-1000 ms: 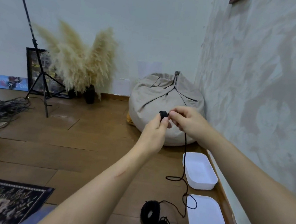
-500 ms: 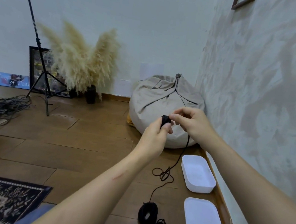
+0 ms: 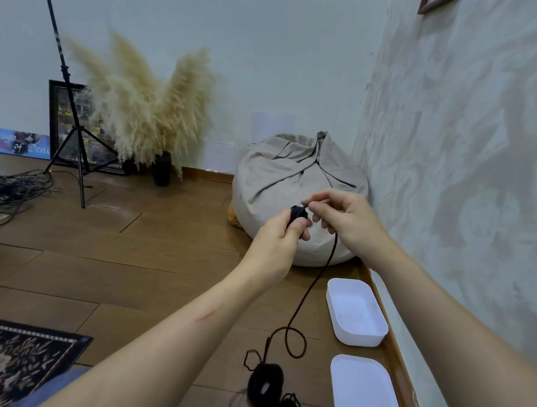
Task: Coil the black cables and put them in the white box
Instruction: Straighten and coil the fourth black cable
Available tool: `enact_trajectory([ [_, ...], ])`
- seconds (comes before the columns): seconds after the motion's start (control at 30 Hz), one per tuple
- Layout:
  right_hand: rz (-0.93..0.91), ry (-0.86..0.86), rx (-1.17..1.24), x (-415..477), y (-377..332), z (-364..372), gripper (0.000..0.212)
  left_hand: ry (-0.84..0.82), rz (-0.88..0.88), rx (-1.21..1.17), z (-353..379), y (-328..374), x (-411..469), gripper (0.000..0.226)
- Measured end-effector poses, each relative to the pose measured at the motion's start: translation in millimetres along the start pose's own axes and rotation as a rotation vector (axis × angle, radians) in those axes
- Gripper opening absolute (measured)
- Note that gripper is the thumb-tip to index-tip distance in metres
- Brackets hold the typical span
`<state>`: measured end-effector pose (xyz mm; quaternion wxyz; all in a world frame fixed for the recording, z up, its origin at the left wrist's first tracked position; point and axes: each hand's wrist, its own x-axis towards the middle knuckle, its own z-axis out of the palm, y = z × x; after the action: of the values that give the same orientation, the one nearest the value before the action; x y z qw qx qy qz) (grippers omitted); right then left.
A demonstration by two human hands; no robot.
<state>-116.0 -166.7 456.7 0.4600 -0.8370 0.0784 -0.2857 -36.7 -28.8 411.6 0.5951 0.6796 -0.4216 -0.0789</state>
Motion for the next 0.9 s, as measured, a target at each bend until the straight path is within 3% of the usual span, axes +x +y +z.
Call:
enact_trajectory([
  [0.17, 0.004, 0.055, 0.041, 2.1, 2.3, -4.2, 0.003, -0.038, 0.016, -0.048, -0.1, 6.7, -1.9, 0.024],
  [0.5, -0.02, -0.007, 0.249, 4.8, -9.6, -6.6, 0.015, -0.074, 0.15, -0.15, -12.9, 38.8, -2.4, 0.024],
  [0.9, 0.009, -0.002, 0.183, 2.3, 0.4, -2.1, 0.021, -0.071, 0.164, -0.173, -15.8, 52.1, -5.2, 0.023],
])
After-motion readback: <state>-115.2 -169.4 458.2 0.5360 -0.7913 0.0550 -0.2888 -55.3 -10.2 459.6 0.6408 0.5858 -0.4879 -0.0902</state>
